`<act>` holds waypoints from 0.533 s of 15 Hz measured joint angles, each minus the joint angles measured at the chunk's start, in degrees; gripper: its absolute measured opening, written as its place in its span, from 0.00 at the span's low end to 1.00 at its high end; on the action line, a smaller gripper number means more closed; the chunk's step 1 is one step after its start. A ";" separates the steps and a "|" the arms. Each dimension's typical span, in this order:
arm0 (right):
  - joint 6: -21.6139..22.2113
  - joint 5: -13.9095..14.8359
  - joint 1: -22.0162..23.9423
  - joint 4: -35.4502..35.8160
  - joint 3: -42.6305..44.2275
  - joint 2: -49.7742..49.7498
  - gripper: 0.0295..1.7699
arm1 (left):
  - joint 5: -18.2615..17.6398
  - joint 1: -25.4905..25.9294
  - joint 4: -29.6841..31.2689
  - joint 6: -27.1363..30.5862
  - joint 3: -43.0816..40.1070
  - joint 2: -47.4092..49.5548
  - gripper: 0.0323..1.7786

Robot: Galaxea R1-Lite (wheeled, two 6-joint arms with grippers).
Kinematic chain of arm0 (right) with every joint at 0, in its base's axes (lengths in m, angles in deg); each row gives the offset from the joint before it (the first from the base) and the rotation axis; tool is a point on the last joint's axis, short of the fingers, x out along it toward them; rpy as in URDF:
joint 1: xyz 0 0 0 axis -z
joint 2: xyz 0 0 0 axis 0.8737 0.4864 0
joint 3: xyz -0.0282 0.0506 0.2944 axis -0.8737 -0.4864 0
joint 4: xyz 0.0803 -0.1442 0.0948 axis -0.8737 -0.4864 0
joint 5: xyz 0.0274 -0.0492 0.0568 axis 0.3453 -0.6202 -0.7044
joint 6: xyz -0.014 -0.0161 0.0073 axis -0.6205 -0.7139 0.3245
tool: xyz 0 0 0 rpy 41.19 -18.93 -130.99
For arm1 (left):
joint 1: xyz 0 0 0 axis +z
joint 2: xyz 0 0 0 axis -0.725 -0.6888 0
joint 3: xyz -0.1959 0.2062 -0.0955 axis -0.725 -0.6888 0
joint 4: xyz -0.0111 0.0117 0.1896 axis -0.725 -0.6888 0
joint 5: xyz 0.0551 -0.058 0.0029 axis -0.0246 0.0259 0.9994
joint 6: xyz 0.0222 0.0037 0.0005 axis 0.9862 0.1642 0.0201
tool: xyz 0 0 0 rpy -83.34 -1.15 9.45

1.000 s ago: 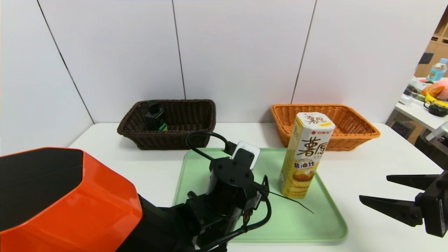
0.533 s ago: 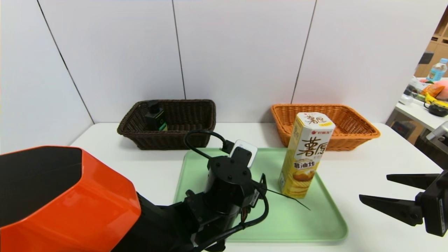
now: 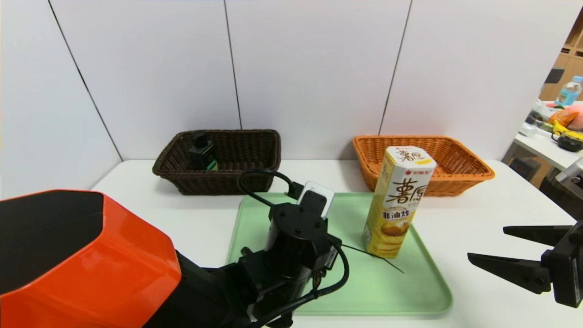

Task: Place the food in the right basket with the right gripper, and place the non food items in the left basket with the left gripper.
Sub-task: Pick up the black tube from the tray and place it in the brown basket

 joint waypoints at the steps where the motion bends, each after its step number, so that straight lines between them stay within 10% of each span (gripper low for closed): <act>1: 0.01 0.01 0.00 0.00 0.02 0.00 0.97 | 0.00 0.00 0.02 0.04 -0.06 0.09 0.17; 8: -0.07 0.00 -0.04 0.00 0.16 -0.11 0.97 | -0.07 0.90 -0.68 0.44 -0.20 2.83 0.17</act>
